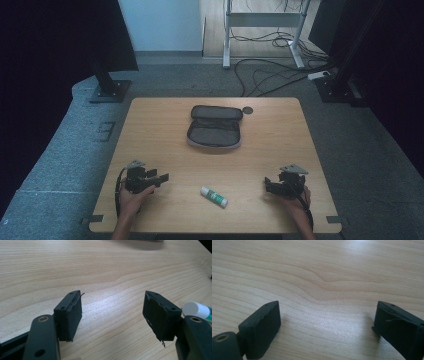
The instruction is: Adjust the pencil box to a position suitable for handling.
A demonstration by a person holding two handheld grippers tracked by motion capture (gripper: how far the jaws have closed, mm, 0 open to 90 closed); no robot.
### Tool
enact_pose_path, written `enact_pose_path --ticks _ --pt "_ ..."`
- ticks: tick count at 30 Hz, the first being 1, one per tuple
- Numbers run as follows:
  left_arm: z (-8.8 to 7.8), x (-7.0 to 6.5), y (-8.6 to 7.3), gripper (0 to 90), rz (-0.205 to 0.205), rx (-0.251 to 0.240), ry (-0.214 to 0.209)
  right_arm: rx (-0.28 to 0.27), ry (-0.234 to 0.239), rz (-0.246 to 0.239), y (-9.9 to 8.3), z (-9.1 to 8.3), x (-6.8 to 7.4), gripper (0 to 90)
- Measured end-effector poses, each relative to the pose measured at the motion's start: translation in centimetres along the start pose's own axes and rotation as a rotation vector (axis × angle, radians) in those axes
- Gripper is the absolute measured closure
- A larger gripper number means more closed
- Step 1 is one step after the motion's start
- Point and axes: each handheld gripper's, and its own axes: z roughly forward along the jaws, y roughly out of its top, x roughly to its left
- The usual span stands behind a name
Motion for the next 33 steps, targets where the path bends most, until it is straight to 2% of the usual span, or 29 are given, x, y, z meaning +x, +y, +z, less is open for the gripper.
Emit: enact_pose_path --ticks 7,15,20,28,33 --pt "-0.3 0.0 -0.2 31.9 -0.005 -0.007 0.004 -0.013 0.004 -0.013 -0.1 -0.2 0.1 12.6" --pt "-0.7 0.1 -0.6 32.0 -0.01 -0.012 0.015 -0.018 0.006 -0.009 -0.1 -0.2 0.3 14.6" --pt "-1.1 0.2 -0.8 32.1 -0.016 -0.022 0.025 -0.023 0.014 -0.024 0.2 0.0 0.5 16.0" --pt "-1.2 0.1 -0.7 32.3 -0.015 -0.03 0.022 -0.021 0.017 -0.021 0.2 0.0 0.5 16.3" --pt "-1.0 0.1 -0.5 32.7 -0.019 -0.029 0.017 -0.031 0.023 -0.021 0.0 -0.1 0.7 22.9"
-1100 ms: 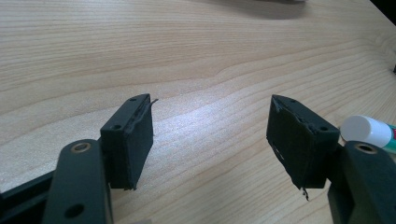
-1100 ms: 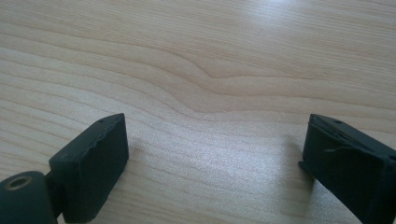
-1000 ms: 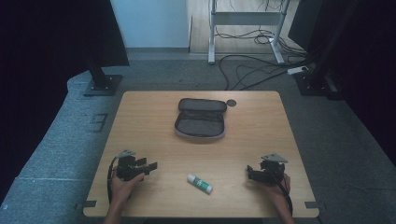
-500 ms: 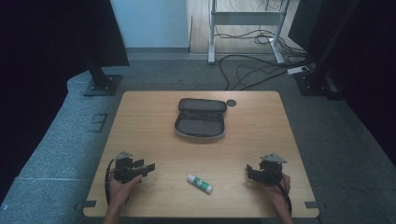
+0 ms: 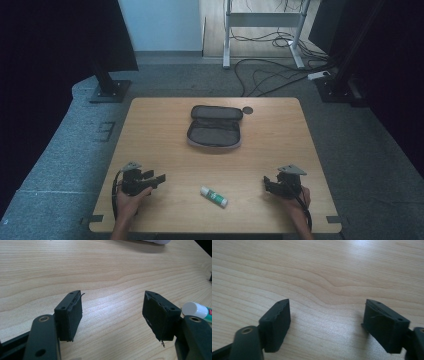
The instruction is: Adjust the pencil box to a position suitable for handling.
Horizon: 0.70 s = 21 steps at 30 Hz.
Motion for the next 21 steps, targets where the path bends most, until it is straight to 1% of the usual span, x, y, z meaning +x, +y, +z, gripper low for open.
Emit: enact_pose_path --ticks 5,8,13,17,21 --pt "0.3 -0.3 0.4 33.1 0.004 -0.004 -0.011 -0.003 -0.004 -0.001 0.0 -0.2 0.3 26.1" --pt "0.4 -0.6 0.6 33.3 0.01 -0.007 -0.017 -0.02 0.001 0.001 0.1 -0.5 0.5 26.2" --pt "-0.1 -1.0 0.8 33.7 0.022 -0.033 -0.019 -0.067 0.035 0.019 1.0 -0.9 1.0 26.2" --pt "-0.2 -1.1 0.8 34.0 0.02 -0.04 -0.011 -0.081 0.065 0.029 1.4 -1.2 1.1 27.4" --pt "-0.1 -1.3 1.1 34.0 0.023 -0.041 -0.011 -0.09 0.079 0.028 1.8 -1.4 1.2 28.7"
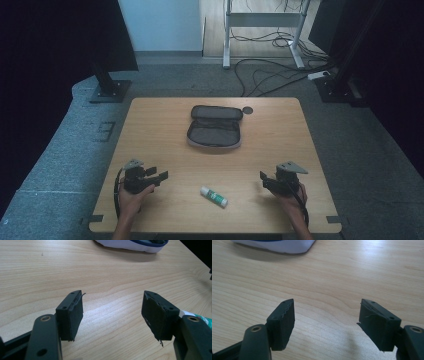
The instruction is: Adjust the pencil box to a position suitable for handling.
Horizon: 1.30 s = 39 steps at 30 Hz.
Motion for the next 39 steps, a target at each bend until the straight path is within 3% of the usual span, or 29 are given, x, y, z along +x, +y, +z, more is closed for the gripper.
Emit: enact_pose_path --ticks 8,19,39 --pt "0.6 -0.8 1.3 33.9 0.013 0.004 -0.008 -0.014 0.023 -0.012 1.3 0.3 0.3 29.7" --pt "1.6 -2.1 4.1 34.4 0.053 -0.003 -0.036 -0.05 0.109 -0.015 4.5 0.1 1.3 30.2" --pt "2.4 -1.5 8.1 35.4 0.036 -0.015 -0.031 -0.031 0.115 -0.07 8.4 1.9 3.0 29.9"
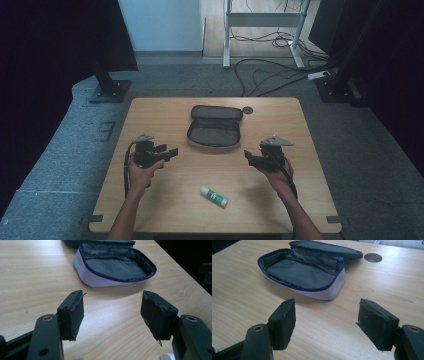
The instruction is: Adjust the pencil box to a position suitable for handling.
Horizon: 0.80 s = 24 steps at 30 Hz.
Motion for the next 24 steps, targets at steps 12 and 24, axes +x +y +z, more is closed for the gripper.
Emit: enact_pose_path --ticks 12,24 --pt "1.6 0.3 1.0 38.2 0.005 0.021 0.007 0.018 -0.003 0.008 0.8 1.6 0.1 30.3" --pt "2.3 1.1 2.4 37.6 0.008 0.054 0.043 0.012 -0.002 -0.002 1.8 2.8 0.4 30.1"
